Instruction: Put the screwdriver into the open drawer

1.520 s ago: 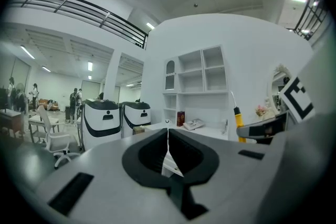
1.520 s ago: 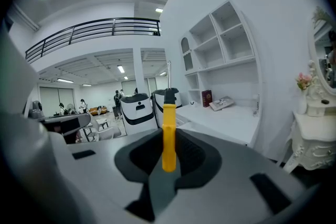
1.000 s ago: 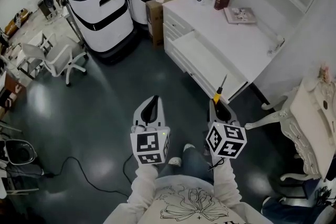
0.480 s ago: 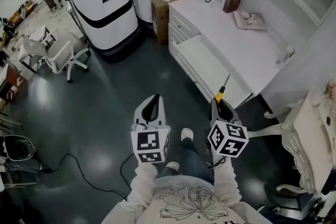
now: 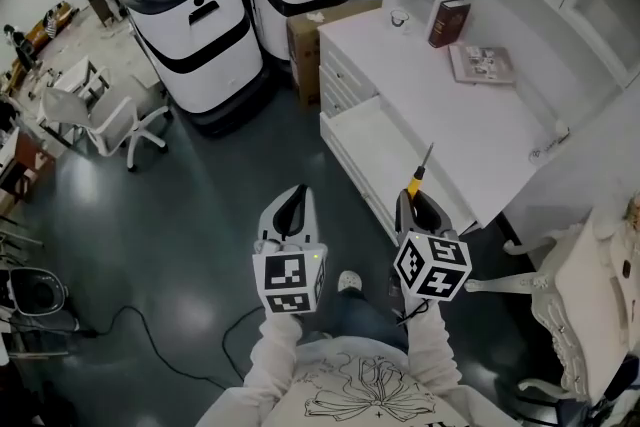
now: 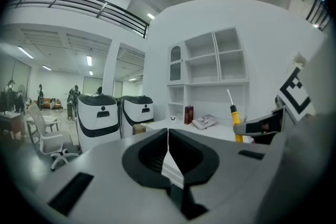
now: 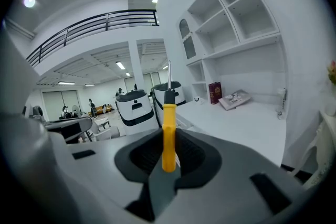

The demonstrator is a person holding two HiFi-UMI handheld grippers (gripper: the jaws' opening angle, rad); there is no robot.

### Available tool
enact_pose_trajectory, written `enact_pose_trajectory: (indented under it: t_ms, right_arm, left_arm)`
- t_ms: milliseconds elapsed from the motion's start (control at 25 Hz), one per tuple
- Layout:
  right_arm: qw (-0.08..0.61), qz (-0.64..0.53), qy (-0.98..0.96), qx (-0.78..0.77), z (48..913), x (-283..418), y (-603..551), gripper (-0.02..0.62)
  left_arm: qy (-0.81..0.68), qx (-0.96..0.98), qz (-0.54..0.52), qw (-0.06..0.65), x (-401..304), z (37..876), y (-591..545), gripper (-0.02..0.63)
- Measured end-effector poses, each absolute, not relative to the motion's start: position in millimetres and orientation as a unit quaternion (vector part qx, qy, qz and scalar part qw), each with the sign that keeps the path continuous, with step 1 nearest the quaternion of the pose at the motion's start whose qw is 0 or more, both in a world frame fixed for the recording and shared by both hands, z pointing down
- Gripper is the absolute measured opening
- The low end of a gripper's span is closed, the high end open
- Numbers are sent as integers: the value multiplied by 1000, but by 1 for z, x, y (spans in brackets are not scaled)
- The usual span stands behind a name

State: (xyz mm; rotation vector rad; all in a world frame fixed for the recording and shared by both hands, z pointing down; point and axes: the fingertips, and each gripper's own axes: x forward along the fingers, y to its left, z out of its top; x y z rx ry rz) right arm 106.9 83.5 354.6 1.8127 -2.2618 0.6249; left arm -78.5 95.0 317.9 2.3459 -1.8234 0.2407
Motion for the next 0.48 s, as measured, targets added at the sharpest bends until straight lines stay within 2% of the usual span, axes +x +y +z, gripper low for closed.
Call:
enact_pose_trajectory:
  t_ms: [480]
  right_arm:
    - [98, 230, -771, 585, 376, 139, -13, 67]
  left_arm:
    - [-624, 771, 91, 87, -41, 331, 9, 8]
